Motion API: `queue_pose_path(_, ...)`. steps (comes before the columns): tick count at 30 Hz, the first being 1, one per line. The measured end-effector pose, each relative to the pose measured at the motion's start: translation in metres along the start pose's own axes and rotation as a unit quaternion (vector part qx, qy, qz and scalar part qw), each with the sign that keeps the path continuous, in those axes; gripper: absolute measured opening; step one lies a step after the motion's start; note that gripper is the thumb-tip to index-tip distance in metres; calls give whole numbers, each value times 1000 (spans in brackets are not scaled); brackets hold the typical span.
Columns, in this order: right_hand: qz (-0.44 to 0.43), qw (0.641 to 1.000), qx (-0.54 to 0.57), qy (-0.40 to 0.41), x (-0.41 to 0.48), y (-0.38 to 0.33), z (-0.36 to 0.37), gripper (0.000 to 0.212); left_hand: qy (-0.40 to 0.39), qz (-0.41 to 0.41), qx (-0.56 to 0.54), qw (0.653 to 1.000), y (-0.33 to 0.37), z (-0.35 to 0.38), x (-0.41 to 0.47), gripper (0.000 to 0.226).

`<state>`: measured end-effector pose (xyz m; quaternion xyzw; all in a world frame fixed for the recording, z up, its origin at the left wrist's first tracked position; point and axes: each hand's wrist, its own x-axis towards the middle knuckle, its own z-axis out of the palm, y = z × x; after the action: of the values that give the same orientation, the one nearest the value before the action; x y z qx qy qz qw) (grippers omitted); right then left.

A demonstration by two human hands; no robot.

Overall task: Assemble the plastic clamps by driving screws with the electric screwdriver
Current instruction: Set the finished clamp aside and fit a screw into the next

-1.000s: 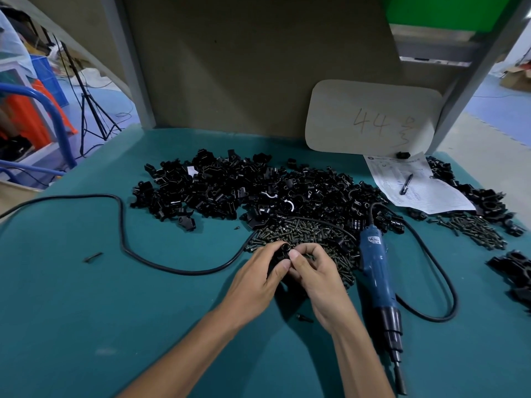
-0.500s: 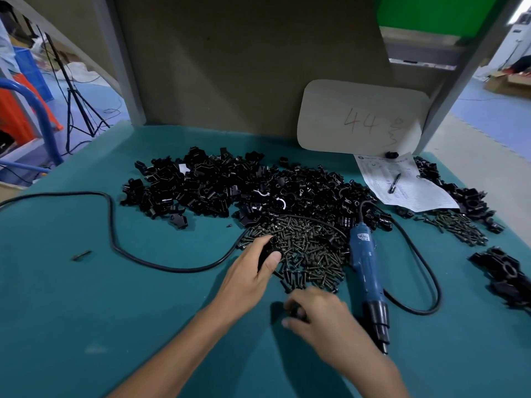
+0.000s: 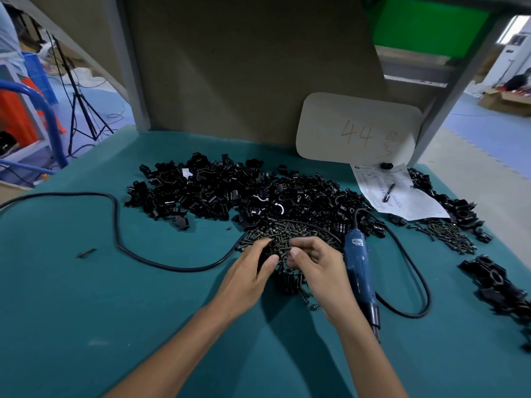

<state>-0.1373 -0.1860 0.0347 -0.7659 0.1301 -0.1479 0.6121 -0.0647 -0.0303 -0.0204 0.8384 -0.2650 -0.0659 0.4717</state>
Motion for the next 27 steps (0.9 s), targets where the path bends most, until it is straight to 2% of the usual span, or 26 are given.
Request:
queue_pose_path(11,29,997,17,-73,16,5,-5,11,-3,19,17,1000,-1,0,0,54)
queue_pose_path(14,34,994,-35,-95,22,6,-8,6,1,19,28,999,-2,0,-1,57)
queue_pose_path(20,-22,961,-251,-115,28,3,-1,34,4,27,41,999,-2,0,-1,50)
queue_pose_path(24,25,957,-211,-198,31,1,-9,30,7,30,47,998,-2,0,-2,49)
queue_pose_path(27,0,951,-232,-206,32,0,-10,44,1,41,54,998,-1,1,-2,41)
